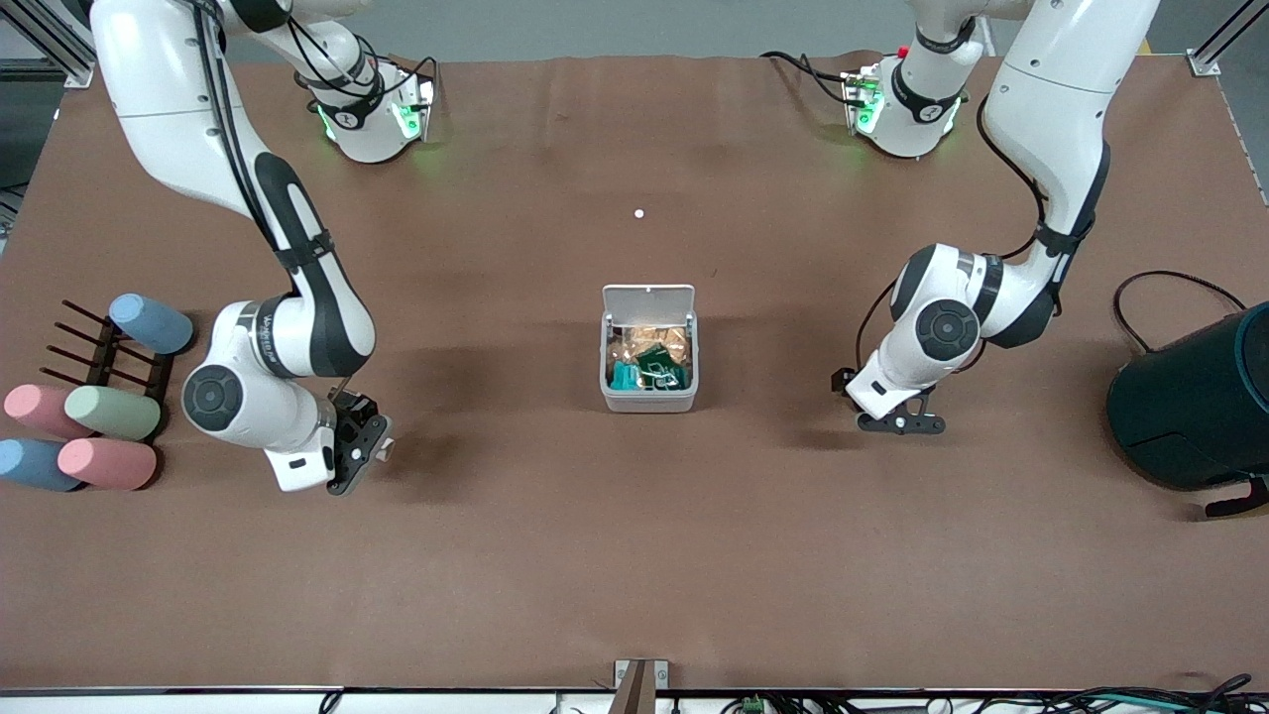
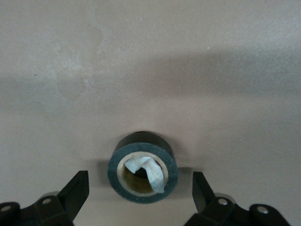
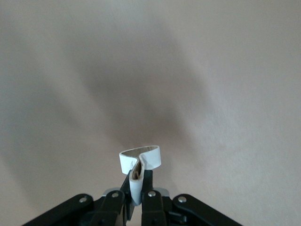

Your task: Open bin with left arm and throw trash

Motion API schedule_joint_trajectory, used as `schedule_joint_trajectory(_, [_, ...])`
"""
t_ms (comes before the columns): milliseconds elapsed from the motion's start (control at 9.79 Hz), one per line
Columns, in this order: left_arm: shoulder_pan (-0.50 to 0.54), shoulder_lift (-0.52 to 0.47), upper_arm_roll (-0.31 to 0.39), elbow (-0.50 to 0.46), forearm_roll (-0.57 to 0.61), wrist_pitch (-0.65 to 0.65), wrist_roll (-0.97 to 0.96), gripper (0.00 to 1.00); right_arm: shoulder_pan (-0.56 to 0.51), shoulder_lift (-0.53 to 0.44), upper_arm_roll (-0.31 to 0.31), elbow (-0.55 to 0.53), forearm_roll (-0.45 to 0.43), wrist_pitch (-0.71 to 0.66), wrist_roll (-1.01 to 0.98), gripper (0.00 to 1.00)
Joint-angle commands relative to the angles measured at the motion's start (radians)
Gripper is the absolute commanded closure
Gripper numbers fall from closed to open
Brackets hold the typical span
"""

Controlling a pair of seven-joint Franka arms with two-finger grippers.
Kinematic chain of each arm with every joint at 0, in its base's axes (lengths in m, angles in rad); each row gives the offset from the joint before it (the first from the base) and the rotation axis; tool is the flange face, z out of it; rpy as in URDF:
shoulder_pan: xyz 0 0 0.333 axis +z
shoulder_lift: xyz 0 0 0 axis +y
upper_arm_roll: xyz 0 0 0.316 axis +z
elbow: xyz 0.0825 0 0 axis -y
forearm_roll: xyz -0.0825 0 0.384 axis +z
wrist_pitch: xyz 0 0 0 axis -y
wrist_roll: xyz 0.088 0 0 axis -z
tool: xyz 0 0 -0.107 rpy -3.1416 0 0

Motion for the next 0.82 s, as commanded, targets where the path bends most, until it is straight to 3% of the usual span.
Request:
schedule_joint_trajectory(0, [0.007,-0.012,-0.006,-0.012,0.022,0.015,-0.009,0.78,0.014,-0.006,0.03,0.045,0.1,-0.036,0.027,0.91])
schedule_joint_trajectory(102, [0.006,-0.018,-0.006,-0.012,0.022,0.015,-0.008,0.97,0.02,-0.011,0.05,0.044,0.146,-0.036,0.09,0.91])
schedule_joint_trajectory(307, [0.003,-0.053,-0.008,0.007,0.02,-0.03,-0.005,1.0,0.075,-0.064,0.121,0.044,0.158,-0.065,0.367,0.91])
schedule_joint_trajectory(409, [-0.002,-0.088,-0.011,0.048,0.022,-0.116,-0.003,1.0,0.123,-0.08,0.13,0.047,0.161,-0.061,0.496,0.92])
schedule_joint_trajectory(715, [-0.006,-0.098,-0.073,0.286,0.002,-0.438,-0.011,1.0,0.267,-0.129,0.142,0.049,0.174,-0.057,0.763,0.92])
